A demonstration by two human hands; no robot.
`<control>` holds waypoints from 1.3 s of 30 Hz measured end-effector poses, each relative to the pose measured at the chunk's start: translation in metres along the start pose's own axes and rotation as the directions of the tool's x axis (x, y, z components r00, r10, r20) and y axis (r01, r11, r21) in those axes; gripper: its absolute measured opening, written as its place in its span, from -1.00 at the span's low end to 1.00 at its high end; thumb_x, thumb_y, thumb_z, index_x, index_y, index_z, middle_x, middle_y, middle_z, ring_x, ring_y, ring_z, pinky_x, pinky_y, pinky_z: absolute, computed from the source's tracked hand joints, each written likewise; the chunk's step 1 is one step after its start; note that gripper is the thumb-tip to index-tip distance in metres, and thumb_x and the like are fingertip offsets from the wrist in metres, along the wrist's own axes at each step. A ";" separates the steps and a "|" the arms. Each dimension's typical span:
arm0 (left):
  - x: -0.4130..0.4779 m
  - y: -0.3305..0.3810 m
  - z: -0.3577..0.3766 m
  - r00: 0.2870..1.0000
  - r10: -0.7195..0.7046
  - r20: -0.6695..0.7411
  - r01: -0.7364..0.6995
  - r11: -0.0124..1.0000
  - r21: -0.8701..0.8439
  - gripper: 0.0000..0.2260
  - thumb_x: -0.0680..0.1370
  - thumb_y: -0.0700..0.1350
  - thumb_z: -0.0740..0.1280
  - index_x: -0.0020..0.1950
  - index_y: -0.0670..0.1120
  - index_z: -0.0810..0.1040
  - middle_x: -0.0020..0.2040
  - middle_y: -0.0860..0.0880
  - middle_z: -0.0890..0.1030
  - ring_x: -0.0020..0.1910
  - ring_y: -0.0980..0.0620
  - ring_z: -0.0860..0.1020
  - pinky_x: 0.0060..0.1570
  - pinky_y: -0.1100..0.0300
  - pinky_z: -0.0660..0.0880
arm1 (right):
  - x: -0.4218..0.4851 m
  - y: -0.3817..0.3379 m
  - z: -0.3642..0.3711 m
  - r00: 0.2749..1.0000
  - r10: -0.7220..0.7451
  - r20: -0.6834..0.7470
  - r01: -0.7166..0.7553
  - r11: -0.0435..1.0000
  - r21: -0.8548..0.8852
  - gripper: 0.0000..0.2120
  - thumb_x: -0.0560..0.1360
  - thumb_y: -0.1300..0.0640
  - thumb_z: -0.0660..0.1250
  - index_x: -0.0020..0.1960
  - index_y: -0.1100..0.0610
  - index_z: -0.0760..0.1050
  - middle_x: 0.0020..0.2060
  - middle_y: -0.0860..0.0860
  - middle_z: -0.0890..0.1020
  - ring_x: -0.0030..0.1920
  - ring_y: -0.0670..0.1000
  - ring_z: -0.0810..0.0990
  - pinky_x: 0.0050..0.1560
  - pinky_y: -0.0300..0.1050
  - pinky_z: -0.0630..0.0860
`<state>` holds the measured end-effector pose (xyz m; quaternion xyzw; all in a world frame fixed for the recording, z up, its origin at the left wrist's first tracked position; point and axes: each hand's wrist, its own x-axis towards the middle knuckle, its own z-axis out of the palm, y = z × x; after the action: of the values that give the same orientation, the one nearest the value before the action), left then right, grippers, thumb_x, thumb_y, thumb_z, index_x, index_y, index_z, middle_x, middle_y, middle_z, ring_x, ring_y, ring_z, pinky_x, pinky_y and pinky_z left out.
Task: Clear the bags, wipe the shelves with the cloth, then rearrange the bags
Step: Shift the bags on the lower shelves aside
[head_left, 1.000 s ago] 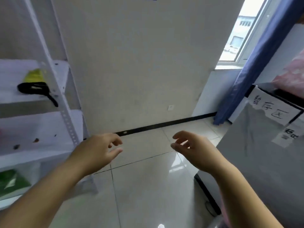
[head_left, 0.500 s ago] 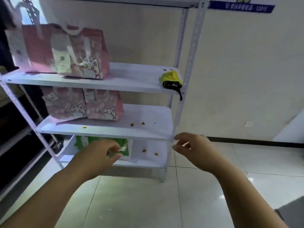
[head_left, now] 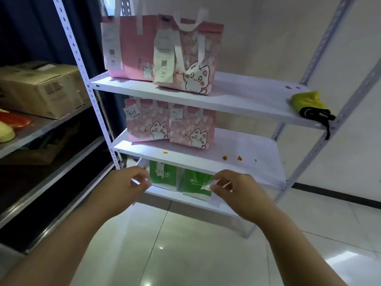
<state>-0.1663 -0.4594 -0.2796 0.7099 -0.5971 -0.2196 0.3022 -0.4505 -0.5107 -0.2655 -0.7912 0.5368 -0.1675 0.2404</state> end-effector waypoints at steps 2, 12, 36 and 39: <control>0.020 -0.016 -0.006 0.999 -0.025 -0.027 0.024 1.000 -0.017 -0.89 0.43 0.02 0.42 -0.25 0.21 0.54 -0.26 0.31 0.59 -0.27 0.31 0.55 -0.30 0.24 0.44 | 0.030 -0.007 0.014 1.000 -0.015 0.021 0.015 1.000 0.001 -0.73 0.50 -0.10 0.30 0.16 -0.06 0.50 -0.12 -0.20 0.57 -0.10 -0.14 0.56 -0.01 -0.06 0.57; 0.166 -0.102 -0.027 0.991 -0.126 -0.033 0.129 0.983 0.133 -0.86 0.46 0.02 0.39 -0.01 0.07 0.58 -0.15 0.18 0.59 -0.17 0.23 0.56 -0.16 0.19 0.53 | 0.220 -0.013 0.082 0.998 0.029 0.051 -0.032 0.997 0.074 -0.75 0.50 -0.11 0.30 0.14 -0.08 0.50 -0.18 -0.25 0.55 -0.13 -0.18 0.54 -0.07 -0.07 0.56; 0.411 -0.313 0.066 0.959 0.032 -0.282 -0.028 0.999 0.019 -0.28 0.48 0.04 0.36 0.51 0.02 0.03 0.42 -0.04 0.16 0.36 -0.07 0.29 0.30 -0.09 0.36 | 0.496 0.034 0.261 0.975 -0.022 -0.222 0.031 0.999 0.036 -0.28 0.49 -0.12 0.32 0.51 -0.04 0.03 0.39 0.05 0.34 0.22 0.10 0.49 0.11 0.04 0.50; 0.430 -0.332 0.080 0.940 0.054 -0.337 -0.062 0.998 -0.013 -0.27 0.48 0.02 0.36 0.52 -0.03 0.02 0.43 -0.07 0.14 0.38 -0.09 0.28 0.32 -0.11 0.33 | 0.516 0.042 0.278 0.970 0.005 -0.243 -0.002 1.000 0.014 -0.24 0.49 -0.11 0.33 0.53 -0.04 -0.02 0.47 0.03 0.22 0.36 0.13 0.38 0.31 0.11 0.39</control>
<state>0.0994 -0.8598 -0.5462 0.7155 -0.5548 -0.0932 0.4142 -0.1477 -0.9474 -0.5162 -0.7621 0.5625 -0.2664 0.1786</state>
